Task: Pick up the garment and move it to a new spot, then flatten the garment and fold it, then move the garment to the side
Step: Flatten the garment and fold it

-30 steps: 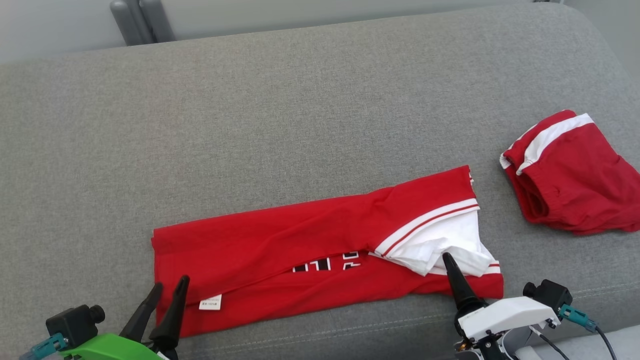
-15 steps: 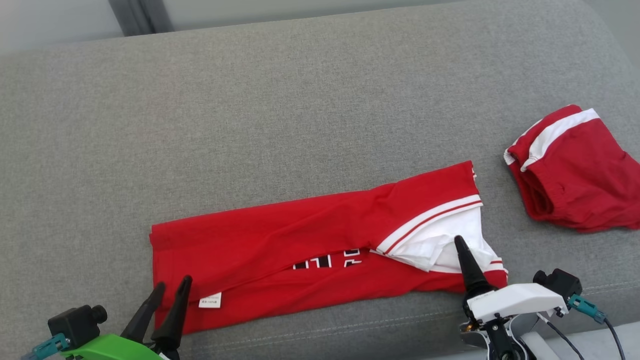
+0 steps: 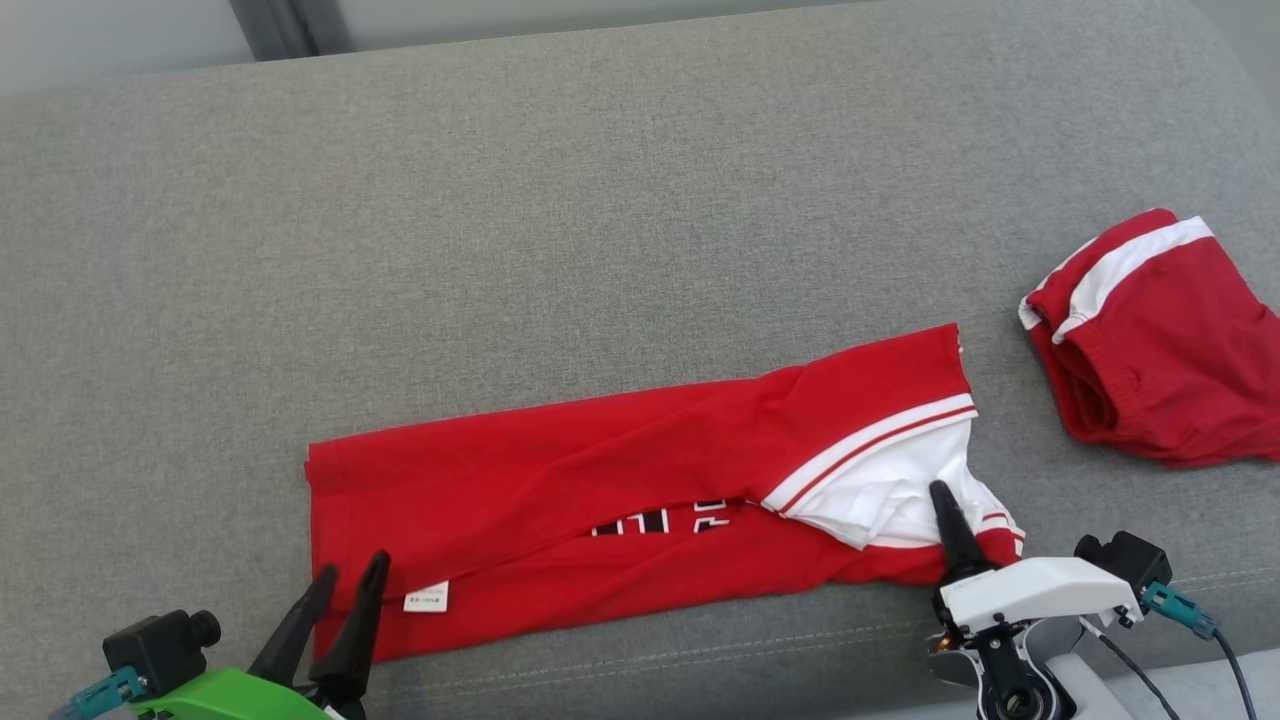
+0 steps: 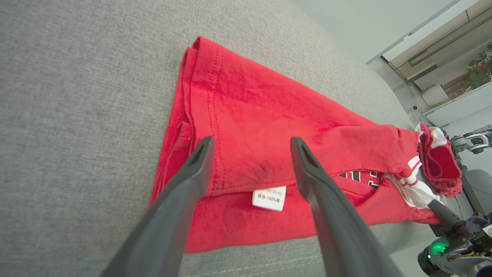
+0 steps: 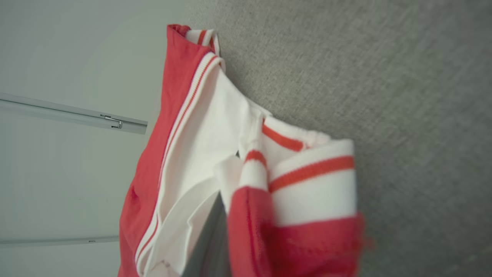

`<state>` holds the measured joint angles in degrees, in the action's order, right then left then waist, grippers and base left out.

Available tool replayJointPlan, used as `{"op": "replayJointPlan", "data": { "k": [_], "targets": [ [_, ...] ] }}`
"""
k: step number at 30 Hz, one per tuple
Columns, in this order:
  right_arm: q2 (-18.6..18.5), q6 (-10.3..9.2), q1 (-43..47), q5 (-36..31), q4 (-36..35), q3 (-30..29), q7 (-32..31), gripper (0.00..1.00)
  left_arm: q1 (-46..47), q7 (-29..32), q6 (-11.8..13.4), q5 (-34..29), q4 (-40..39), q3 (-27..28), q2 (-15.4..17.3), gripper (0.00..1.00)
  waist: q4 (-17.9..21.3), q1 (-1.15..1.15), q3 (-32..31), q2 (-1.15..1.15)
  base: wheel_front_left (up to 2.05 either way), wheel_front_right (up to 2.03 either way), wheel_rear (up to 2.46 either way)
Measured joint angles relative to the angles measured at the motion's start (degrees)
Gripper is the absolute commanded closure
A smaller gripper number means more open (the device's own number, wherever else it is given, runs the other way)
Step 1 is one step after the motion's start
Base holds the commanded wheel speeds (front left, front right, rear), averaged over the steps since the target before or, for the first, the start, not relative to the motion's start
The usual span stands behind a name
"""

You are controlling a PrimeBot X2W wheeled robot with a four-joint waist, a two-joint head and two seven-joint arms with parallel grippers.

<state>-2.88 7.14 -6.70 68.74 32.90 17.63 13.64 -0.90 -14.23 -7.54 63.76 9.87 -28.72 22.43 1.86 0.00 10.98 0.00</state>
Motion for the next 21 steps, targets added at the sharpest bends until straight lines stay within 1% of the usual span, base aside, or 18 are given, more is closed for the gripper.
{"op": "replayJointPlan", "data": {
  "k": [6, 10, 19, 21],
  "targets": [
    [-0.97, -0.01, -0.59, -0.21, -0.49, 0.53, 0.02, 1.00, 0.03, 0.00, 0.00, 0.01, 0.16, -0.03, -0.88, 0.00, -0.59, 0.00, -0.34, 0.00, 0.00, 0.00, 0.00],
    [-1.72, -0.02, -1.24, -1.49, -1.81, 1.40, 0.02, 1.00, 0.05, 0.00, 0.00, 0.02, 0.36, 0.25, -1.24, 0.00, -0.96, 0.00, -0.62, 0.00, 0.00, 0.00, 0.00],
    [-6.89, -0.02, -1.55, -8.35, -5.71, 4.36, 0.13, 1.00, 0.07, 0.00, 0.00, 0.09, 0.79, 1.25, -1.66, 0.00, -2.20, 0.00, -1.91, 0.00, 0.00, 0.00, 0.00],
    [-7.49, -0.02, -1.57, -9.04, -7.01, 4.66, 0.22, 1.00, 0.12, -0.01, 0.00, 0.09, 0.81, 1.60, -1.85, 0.00, -2.61, 0.00, -2.14, 0.00, 0.00, 0.00, 0.00]
  ]
}}
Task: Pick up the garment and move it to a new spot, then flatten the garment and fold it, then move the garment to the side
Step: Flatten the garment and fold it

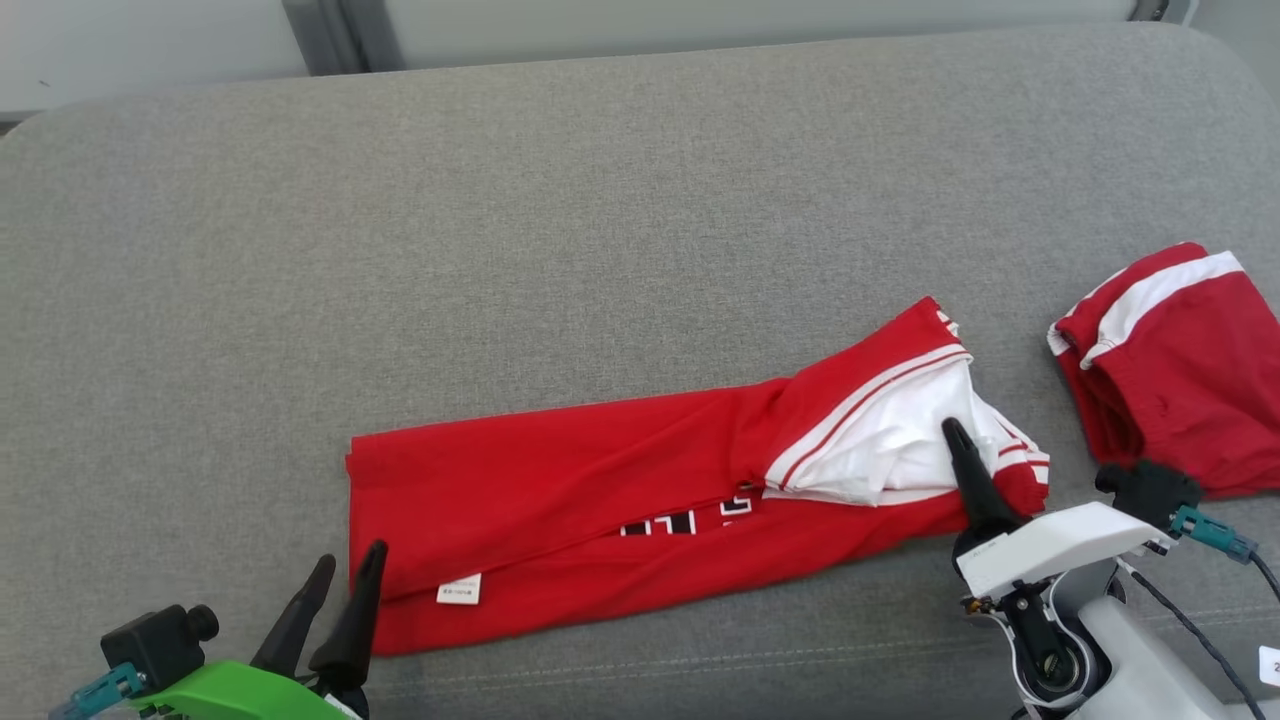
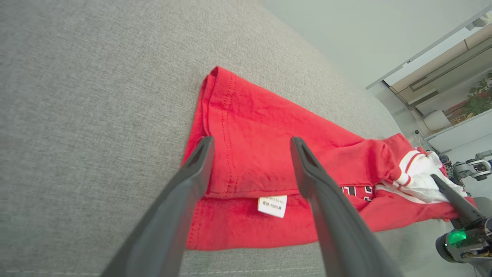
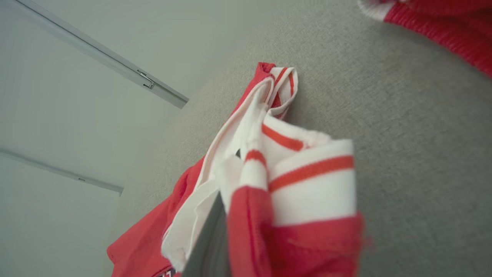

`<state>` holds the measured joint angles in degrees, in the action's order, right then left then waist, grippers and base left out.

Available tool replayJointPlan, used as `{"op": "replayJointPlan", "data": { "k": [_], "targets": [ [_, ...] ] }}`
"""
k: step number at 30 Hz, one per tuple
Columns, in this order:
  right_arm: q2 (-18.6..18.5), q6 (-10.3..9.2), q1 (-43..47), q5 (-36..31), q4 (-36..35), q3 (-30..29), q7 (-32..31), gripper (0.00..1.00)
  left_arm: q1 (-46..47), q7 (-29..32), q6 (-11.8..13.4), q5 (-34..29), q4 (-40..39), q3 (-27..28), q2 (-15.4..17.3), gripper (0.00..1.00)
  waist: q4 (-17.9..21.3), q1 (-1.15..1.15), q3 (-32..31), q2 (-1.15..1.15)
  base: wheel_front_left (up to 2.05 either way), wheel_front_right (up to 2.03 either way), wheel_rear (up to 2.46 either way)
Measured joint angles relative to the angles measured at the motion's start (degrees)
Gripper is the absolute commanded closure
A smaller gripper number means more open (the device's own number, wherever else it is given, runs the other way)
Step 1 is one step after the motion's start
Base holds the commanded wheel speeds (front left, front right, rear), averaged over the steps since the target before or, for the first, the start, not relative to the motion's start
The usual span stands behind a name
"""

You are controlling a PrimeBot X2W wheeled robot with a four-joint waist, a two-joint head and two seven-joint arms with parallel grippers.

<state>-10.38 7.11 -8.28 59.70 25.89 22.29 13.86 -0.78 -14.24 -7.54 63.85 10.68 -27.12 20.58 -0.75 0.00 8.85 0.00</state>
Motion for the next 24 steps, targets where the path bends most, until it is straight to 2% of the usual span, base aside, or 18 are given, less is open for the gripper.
{"op": "replayJointPlan", "data": {
  "k": [4, 8, 15, 24],
  "targets": [
    [-1.02, 0.00, -0.14, -0.74, -3.02, 0.97, 0.05, 1.00, 0.52, 0.00, 0.00, 0.01, -0.18, 0.49, -0.83, 0.00, -1.09, 0.00, -0.31, 0.00, 0.00, 0.00, 0.00],
    [-3.56, 0.00, -0.93, -3.41, -5.12, 2.88, -0.33, 1.00, 1.13, 0.00, 0.00, 0.01, -0.65, 0.62, -1.80, 0.00, -2.40, 0.00, -0.44, 0.00, 0.00, 0.00, 0.00],
    [-7.86, 0.00, -3.24, -9.67, -8.17, 8.32, -5.02, 1.00, 2.08, 0.00, 0.00, 0.01, -1.02, 1.04, -3.63, 0.00, -5.04, 0.00, -0.63, 0.00, 0.00, 0.00, 0.00],
    [-9.01, 0.00, -4.62, -12.37, -12.95, 13.95, -11.51, 1.00, 2.11, -0.01, 0.00, 0.01, -0.32, 2.27, -5.49, 0.00, -7.95, 0.00, -2.46, 0.00, 0.00, 0.00, 0.00]
  ]
}}
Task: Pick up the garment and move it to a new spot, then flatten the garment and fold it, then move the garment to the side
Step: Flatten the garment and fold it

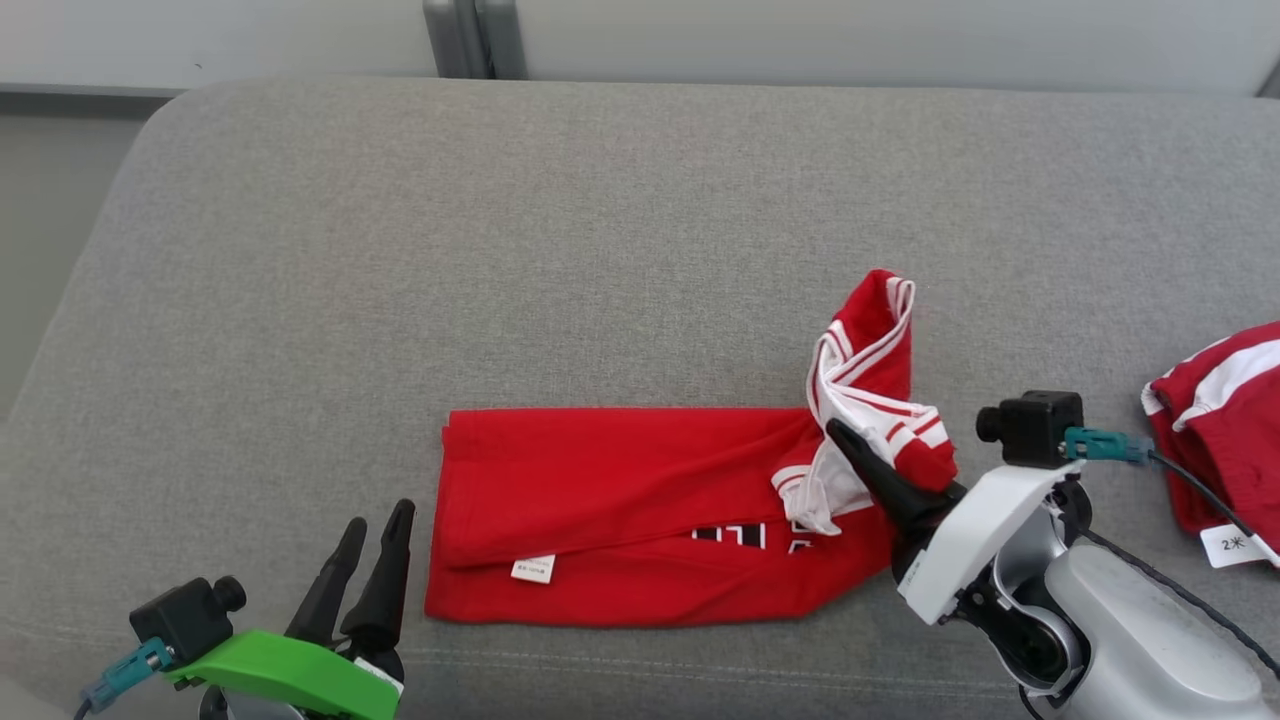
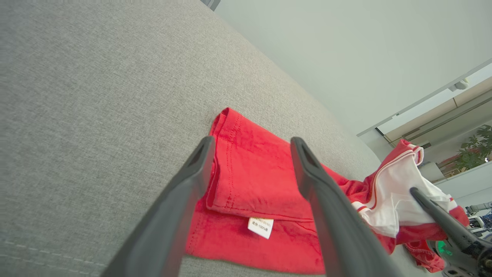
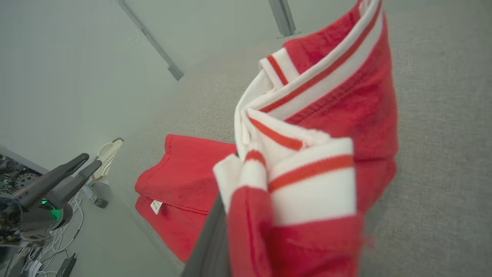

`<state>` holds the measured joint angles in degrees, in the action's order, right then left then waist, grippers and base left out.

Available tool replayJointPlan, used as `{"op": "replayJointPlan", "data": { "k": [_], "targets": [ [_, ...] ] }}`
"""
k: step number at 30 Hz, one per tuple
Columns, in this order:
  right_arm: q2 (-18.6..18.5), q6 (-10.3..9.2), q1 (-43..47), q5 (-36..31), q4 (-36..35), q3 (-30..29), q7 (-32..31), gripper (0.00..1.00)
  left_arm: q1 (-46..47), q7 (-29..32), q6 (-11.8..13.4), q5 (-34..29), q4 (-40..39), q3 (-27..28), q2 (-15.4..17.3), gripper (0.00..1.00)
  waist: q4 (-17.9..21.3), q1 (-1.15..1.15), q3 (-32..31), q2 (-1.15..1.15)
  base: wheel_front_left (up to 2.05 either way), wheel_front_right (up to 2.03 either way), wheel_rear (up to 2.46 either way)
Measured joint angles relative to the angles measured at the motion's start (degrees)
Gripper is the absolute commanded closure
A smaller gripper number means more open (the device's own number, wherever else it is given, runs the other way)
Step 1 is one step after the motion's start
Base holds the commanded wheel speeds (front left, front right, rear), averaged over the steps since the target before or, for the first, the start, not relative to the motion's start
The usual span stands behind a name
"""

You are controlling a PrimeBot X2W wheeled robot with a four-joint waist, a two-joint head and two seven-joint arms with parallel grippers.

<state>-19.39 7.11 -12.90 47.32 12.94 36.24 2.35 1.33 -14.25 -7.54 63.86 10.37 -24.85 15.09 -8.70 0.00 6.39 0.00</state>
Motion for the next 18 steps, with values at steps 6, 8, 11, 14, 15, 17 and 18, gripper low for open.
{"op": "replayJointPlan", "data": {
  "k": [6, 8, 11, 14, 15, 17, 18],
  "targets": [
    [1.08, -0.25, -1.34, -1.35, -1.34, 2.18, -3.05, 1.00, 0.00, 0.00, 0.00, 0.00, 0.24, -0.30, -1.01, 0.00, -2.03, 0.00, -1.48, 0.00, 0.00, 0.00, 0.00],
    [2.16, -0.65, -2.35, -1.87, -1.59, 3.36, -4.23, 1.00, 0.00, 0.00, 0.00, 0.00, 0.24, -0.44, -1.42, 0.00, -2.76, 0.00, -1.85, 0.00, 0.00, 0.00, 0.00],
    [4.52, -1.49, -3.10, -2.04, -1.60, 4.46, -5.53, 1.00, 0.00, 0.00, 0.00, -0.01, 0.23, -0.87, -1.74, 0.00, -3.88, 0.00, -2.23, 0.00, 0.00, 0.00, 0.00],
    [6.34, -3.01, -3.35, -2.03, -0.88, 4.91, -6.51, 1.00, 0.10, 0.00, 0.00, -0.08, 0.23, -1.44, -2.10, 0.00, -5.07, 0.00, -2.40, 0.00, 0.00, 0.00, 0.00],
    [6.77, -3.30, -3.41, -2.03, -0.45, 5.00, -6.73, 1.00, 0.19, 0.00, 0.00, -0.08, 0.22, -1.59, -2.29, 0.00, -5.50, 0.00, -2.42, 0.00, 0.00, 0.00, 0.00],
    [7.53, -4.27, -3.63, -2.03, 0.52, 4.99, -7.02, 1.00, 0.42, 0.00, 0.00, -0.08, 0.22, -1.93, -2.82, 0.00, -6.35, 0.00, -2.40, 0.00, 0.00, 0.00, 0.00],
    [7.91, -4.78, -3.83, -2.03, 0.91, 4.97, -7.04, 1.00, 0.61, 0.00, 0.00, -0.08, 0.20, -2.16, -3.09, 0.00, -6.80, 0.00, -2.37, 0.00, 0.00, 0.00, 0.00]
  ]
}}
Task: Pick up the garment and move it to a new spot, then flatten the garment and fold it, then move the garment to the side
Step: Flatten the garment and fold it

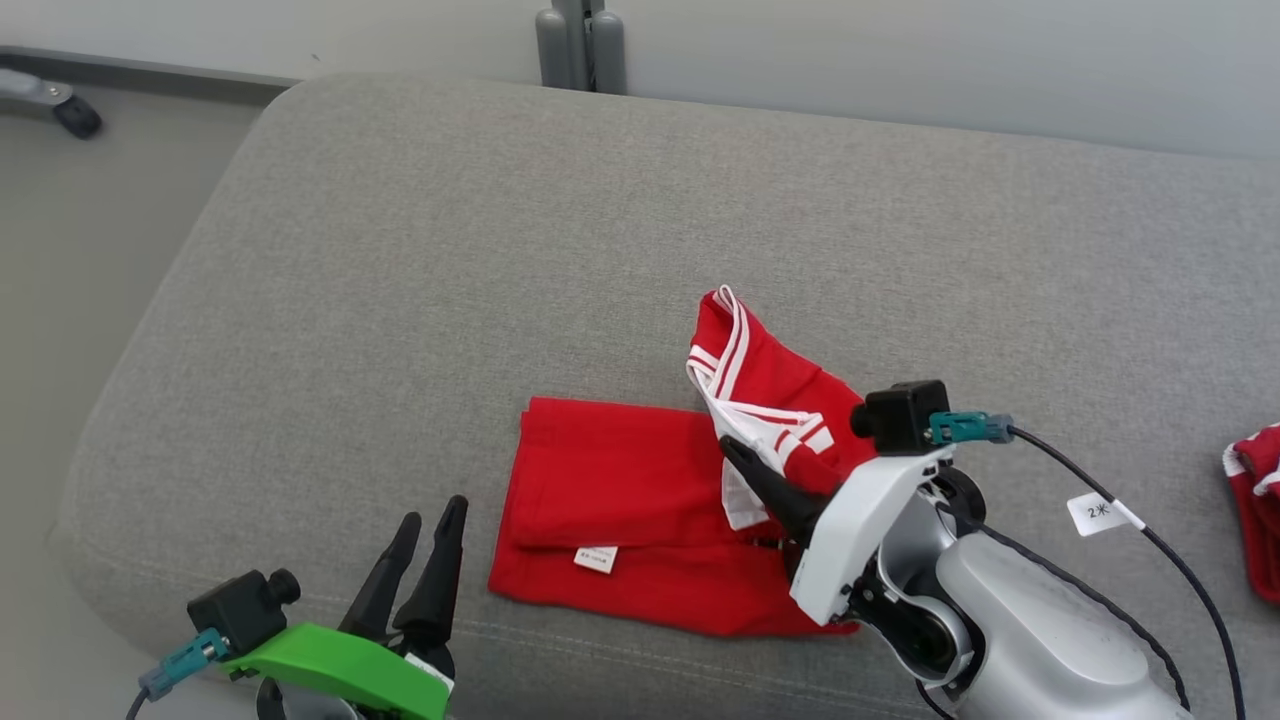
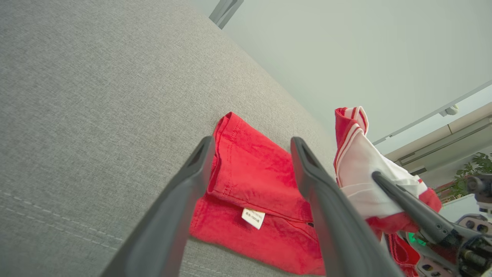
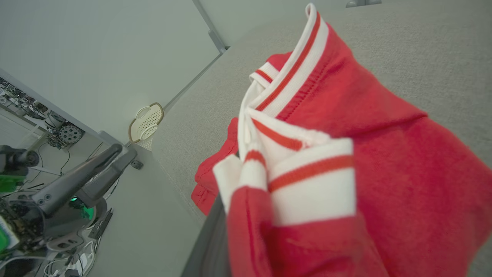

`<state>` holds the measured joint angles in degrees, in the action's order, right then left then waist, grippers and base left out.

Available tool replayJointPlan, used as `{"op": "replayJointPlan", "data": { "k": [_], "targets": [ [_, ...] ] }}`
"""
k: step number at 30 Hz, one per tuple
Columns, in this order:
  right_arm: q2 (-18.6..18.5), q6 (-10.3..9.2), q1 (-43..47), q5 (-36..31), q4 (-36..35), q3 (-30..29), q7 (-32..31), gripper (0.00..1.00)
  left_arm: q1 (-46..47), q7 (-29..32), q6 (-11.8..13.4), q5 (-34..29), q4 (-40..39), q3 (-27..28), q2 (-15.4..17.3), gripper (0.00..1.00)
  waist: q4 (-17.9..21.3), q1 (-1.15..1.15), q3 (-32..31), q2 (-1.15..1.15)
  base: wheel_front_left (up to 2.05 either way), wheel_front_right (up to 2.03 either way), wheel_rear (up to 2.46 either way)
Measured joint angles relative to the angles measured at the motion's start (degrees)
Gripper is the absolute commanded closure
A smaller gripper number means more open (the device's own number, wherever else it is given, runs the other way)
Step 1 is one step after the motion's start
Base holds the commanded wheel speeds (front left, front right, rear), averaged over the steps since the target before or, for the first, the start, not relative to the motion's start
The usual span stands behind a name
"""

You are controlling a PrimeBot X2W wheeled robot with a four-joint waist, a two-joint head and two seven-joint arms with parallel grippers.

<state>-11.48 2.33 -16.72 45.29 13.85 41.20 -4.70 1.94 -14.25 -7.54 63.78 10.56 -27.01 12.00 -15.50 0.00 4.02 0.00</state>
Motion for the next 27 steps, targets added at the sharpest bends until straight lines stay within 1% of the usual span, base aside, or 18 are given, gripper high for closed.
{"op": "replayJointPlan", "data": {
  "k": [1, 3, 8, 14, 20, 27],
  "targets": [
    [0.35, -0.02, -0.35, 0.00, 0.34, 0.02, -0.38, 1.00, 0.27, 0.00, 0.00, 0.00, -0.01, -0.25, -0.22, 0.00, -0.44, 0.00, 0.05, 0.00, 0.00, 0.00, 0.00],
    [0.99, -0.99, -1.00, -0.08, 0.82, 0.01, -0.59, 1.00, 0.91, 0.00, 0.00, -0.01, -0.15, -0.75, -0.44, 0.00, -1.32, 0.00, 0.25, 0.00, 0.00, 0.00, 0.00],
    [2.18, -1.51, -2.13, -0.46, 2.25, 0.64, -1.48, 1.00, 1.64, 0.00, 0.00, -0.01, -0.23, -1.00, -0.98, 0.00, -3.34, 0.00, 1.00, 0.00, 0.00, 0.00, 0.00],
    [3.05, -1.45, -2.96, -0.49, 4.23, 1.59, -1.94, 1.00, 1.69, 0.00, 0.00, -0.01, -0.11, -0.38, -1.20, 0.00, -4.93, 0.00, 1.87, 0.00, 0.00, 0.00, 0.00],
    [4.06, -1.34, -3.03, -0.49, 6.02, 2.38, -2.00, 1.00, 1.69, 0.00, 0.00, -0.04, 0.11, -0.25, -1.20, 0.00, -5.32, 0.00, 1.68, 0.00, 0.00, 0.00, 0.00],
    [5.06, -0.33, -3.12, -0.51, 7.11, 3.97, -2.00, 1.00, 1.69, 0.00, 0.00, -0.45, 0.26, -0.24, -1.20, 0.00, -5.25, 0.00, 1.20, 0.00, 0.00, 0.00, 0.00]
  ]
}}
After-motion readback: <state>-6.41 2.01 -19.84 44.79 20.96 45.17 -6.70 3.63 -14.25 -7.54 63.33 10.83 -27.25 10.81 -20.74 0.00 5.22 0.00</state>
